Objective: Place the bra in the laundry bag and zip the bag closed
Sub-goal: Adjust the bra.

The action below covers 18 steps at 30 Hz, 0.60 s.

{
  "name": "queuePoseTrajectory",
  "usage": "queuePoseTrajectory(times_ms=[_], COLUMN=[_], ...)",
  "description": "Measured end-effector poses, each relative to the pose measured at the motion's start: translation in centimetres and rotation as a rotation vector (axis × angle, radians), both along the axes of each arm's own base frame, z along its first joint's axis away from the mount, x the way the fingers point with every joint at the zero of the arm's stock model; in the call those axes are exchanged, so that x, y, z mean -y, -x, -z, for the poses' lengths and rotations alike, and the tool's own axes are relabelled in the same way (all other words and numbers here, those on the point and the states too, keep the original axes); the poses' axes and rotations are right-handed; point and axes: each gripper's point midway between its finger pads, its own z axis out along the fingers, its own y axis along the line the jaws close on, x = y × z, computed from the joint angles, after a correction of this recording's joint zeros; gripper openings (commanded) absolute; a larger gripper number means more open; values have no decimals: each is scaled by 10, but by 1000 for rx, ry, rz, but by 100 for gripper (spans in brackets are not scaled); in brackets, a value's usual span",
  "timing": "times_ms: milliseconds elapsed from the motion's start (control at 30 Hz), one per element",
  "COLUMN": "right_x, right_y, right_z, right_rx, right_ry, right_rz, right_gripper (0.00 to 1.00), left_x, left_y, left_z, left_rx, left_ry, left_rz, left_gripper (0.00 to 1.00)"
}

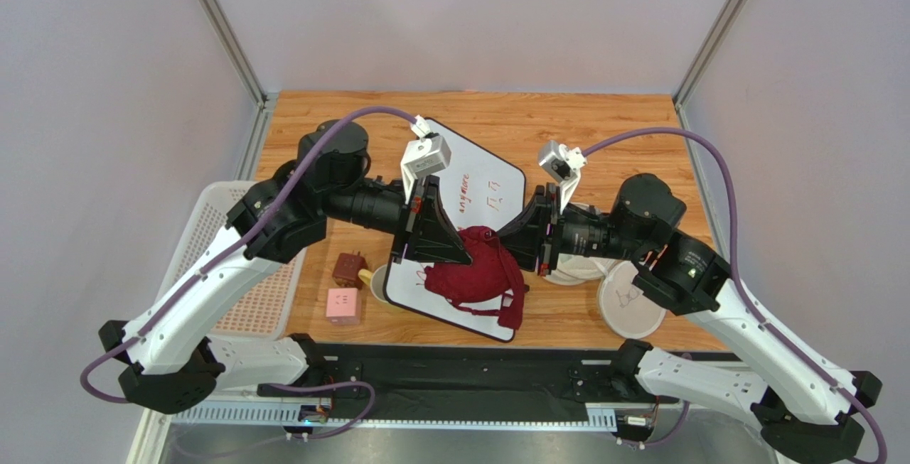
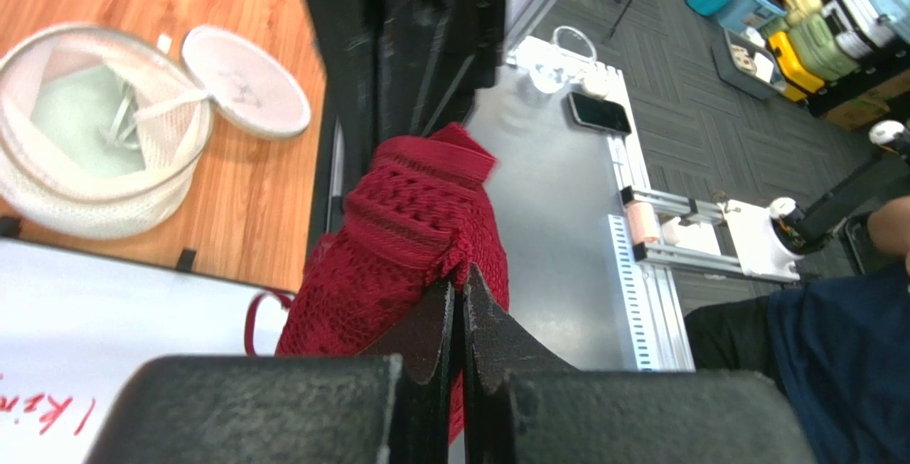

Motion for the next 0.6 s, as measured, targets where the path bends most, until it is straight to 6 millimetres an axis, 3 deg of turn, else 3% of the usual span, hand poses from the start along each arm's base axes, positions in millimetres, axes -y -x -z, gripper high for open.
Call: queuePoseTrajectory(times_ms=[233,433,600], right_x=[2,7,22], right_y=[-2,-5,-15], right_z=[8,19,17], right_rx=[-105,-188,-249], right_ry=[26,63,40], right_rz=[30,65,117], right_gripper=[0,0,0], left_x=[6,10,23], left_y=[-17,-29,-41], left_z=[21,28,27], left_rx=[-55,-91,-105], left_ry=[-109,-146,-138], left_rz=[-91,-159,-180], left_gripper=[0,0,0])
